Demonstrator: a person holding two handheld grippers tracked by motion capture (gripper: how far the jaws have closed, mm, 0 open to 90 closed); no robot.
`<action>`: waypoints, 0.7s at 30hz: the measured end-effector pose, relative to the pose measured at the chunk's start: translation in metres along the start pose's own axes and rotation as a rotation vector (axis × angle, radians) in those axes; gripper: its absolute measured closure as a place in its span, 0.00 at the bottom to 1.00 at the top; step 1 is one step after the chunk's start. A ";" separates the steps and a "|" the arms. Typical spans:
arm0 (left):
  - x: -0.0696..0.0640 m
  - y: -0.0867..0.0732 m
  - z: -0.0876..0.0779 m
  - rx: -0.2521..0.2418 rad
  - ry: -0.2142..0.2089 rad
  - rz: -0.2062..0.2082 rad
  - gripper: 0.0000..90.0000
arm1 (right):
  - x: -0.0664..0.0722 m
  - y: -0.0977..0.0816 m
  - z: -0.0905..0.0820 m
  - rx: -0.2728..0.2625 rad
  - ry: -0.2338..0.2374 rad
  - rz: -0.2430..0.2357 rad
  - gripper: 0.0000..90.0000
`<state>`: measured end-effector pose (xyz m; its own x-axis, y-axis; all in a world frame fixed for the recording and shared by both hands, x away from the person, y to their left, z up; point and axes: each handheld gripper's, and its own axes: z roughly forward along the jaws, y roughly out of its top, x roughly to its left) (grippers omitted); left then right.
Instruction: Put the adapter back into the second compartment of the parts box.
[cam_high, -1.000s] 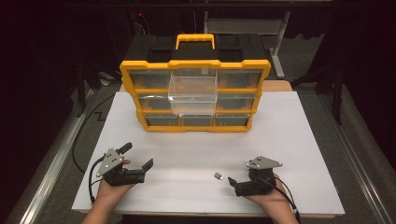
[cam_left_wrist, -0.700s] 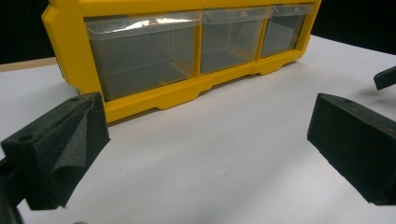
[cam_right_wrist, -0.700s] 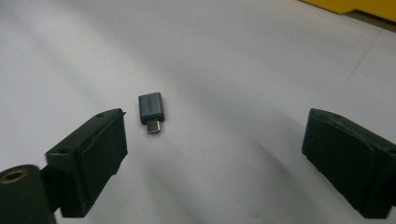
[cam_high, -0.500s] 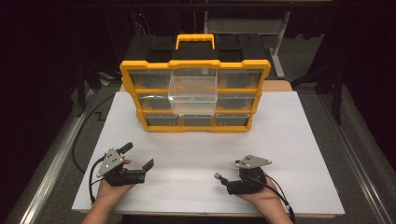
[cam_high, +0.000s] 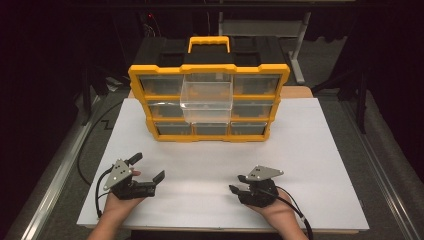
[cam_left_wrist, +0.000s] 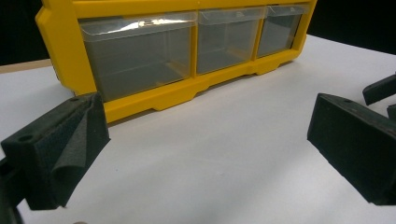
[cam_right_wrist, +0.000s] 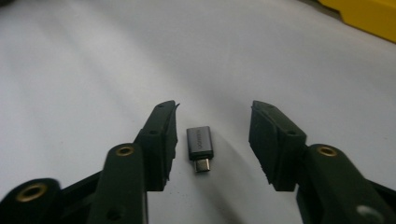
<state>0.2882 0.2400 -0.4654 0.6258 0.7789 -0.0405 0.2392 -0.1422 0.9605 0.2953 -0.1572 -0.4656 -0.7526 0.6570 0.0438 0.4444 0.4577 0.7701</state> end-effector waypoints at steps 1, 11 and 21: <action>0.000 0.000 0.000 -0.002 0.000 -0.002 0.00 | 0.001 0.000 0.002 0.007 0.008 -0.005 0.64; 0.000 0.000 0.000 -0.003 0.001 -0.003 0.00 | 0.003 0.000 0.010 0.051 0.024 -0.050 0.80; 0.000 0.000 0.000 -0.002 0.003 -0.001 0.00 | 0.004 -0.002 0.012 0.060 0.015 -0.090 0.84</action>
<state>0.2883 0.2397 -0.4655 0.6235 0.7808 -0.0406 0.2386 -0.1405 0.9609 0.2975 -0.1484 -0.4749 -0.7978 0.6028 -0.0134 0.4031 0.5498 0.7316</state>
